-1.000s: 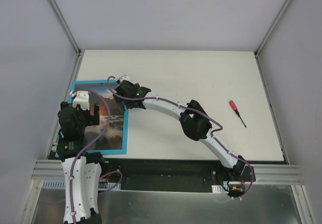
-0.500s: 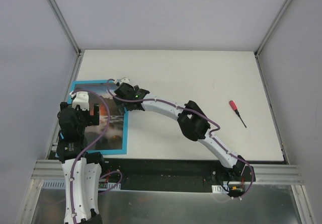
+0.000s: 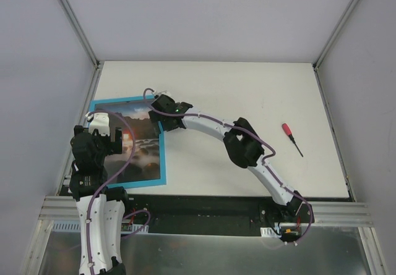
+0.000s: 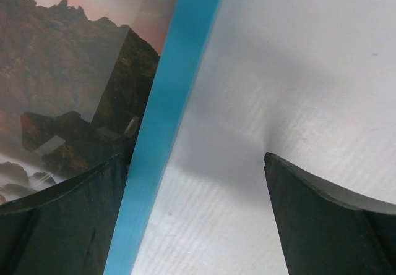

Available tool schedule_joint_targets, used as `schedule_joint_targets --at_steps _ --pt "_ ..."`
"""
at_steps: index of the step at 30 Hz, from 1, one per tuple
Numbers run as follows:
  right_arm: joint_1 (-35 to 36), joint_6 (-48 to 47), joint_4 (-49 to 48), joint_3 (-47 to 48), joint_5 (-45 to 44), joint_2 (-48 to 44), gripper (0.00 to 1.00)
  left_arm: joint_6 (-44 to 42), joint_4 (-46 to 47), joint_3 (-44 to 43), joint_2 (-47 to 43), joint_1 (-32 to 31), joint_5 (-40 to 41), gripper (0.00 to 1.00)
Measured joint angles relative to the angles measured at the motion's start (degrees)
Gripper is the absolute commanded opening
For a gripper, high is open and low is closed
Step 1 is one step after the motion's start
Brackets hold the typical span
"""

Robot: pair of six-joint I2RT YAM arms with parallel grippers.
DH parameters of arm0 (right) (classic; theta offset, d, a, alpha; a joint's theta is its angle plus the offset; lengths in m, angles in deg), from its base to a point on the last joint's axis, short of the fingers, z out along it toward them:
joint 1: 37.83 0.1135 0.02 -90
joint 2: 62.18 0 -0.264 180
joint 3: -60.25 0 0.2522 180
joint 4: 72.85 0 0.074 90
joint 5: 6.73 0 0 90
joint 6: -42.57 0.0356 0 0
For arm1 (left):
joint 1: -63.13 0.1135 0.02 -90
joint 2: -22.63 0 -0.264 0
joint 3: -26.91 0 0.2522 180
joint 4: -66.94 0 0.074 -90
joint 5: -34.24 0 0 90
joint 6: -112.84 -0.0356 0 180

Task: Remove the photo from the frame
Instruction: Move the photo frame to the center of the board.

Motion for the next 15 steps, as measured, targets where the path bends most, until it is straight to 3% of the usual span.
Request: schedule_joint_targets --at_steps 15 --pt "-12.8 3.4 -0.3 -16.9 6.9 -10.8 0.61 0.0 0.0 0.5 -0.5 0.0 -0.2 0.99"
